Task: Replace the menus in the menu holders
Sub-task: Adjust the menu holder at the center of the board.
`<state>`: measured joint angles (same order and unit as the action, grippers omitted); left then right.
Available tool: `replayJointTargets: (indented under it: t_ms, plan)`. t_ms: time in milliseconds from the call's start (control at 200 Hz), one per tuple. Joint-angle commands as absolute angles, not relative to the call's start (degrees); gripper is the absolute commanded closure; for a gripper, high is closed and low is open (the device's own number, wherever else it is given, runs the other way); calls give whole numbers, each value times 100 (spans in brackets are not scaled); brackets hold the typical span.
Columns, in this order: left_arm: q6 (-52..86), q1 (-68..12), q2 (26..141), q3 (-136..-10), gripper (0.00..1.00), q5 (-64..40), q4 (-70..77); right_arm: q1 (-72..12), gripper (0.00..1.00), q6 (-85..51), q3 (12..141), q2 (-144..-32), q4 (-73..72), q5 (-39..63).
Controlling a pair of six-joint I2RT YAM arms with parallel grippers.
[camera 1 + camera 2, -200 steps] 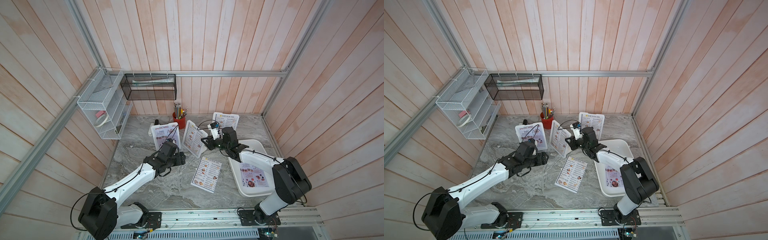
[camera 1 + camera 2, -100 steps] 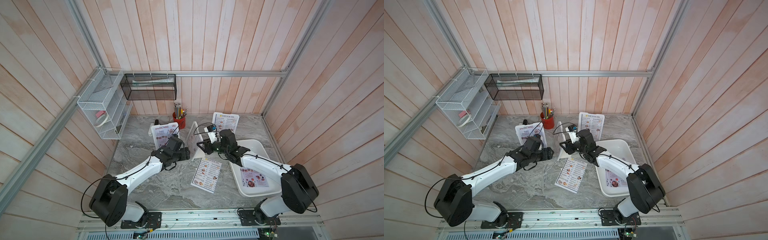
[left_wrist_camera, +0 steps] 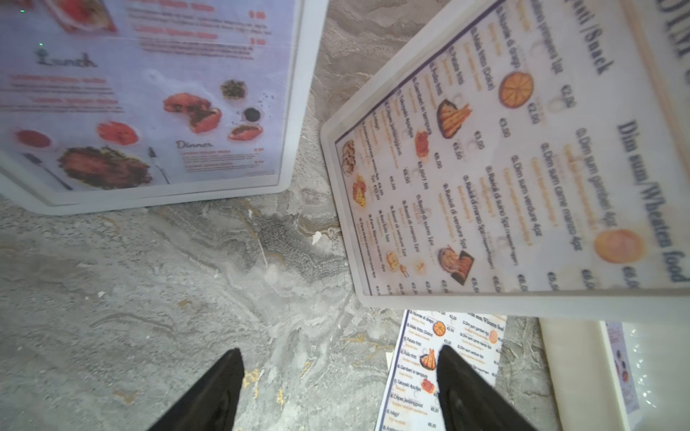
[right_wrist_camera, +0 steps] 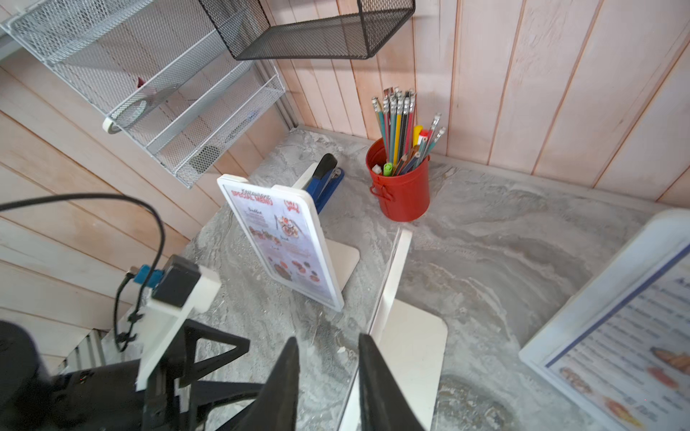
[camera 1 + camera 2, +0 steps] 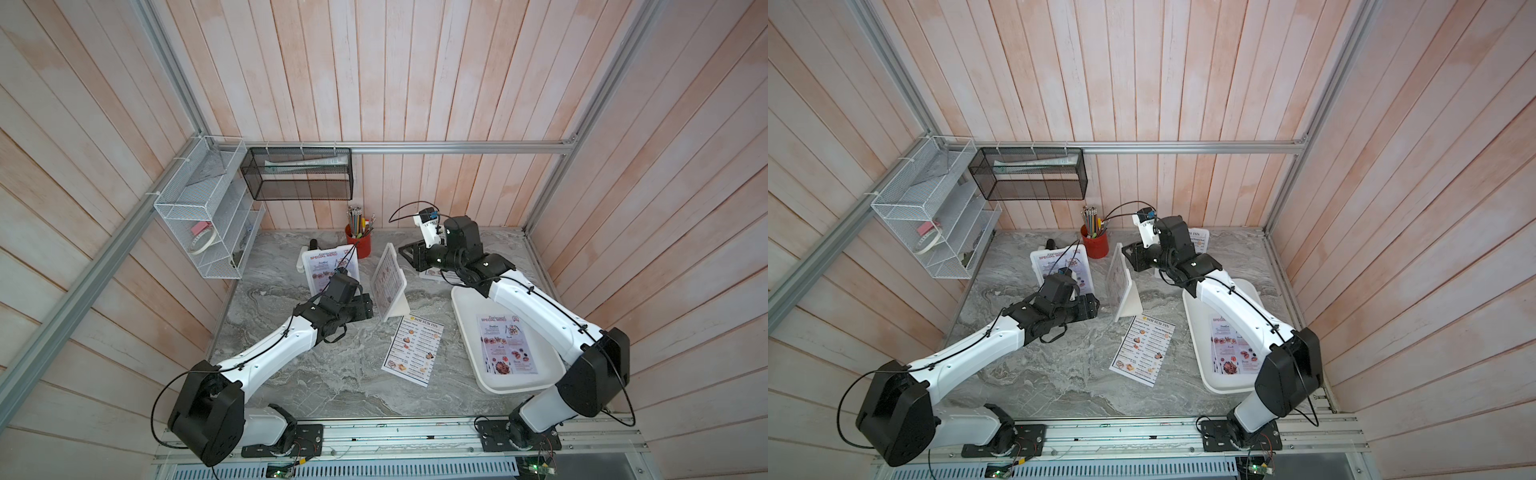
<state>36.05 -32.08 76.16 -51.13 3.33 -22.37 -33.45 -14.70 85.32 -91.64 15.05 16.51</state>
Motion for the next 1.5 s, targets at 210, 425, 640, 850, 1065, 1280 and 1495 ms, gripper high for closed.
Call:
replayJointTargets:
  t_ms: [210,425,640,850,1065,1280,1495]
  plan:
    - [3683,-2937,7177,-4626,16,396,-2496,-3270,76,-1310,9629,-10209,2843,1744]
    - [3700,-2874,7093,-4462,16,360,-2442,-3312,76,-1337,9730,-10378,2889,1807]
    - [3691,-2850,7154,-4431,17,344,-2364,-3388,77,-1335,9713,-10465,2883,1854]
    - [3709,-2848,7149,-4386,16,334,-2322,-3396,78,-1345,9636,-10494,2905,1854]
    - [3700,-2840,7129,-4420,16,347,-2342,-3397,82,-1353,9599,-10485,2892,1889]
    - [3648,-2823,7060,-4482,16,416,-2442,-3402,82,-1397,9531,-10454,2926,1924]
    - [3579,-2752,6945,-4559,17,447,-2531,-3415,82,-1457,9485,-10441,3010,1963]
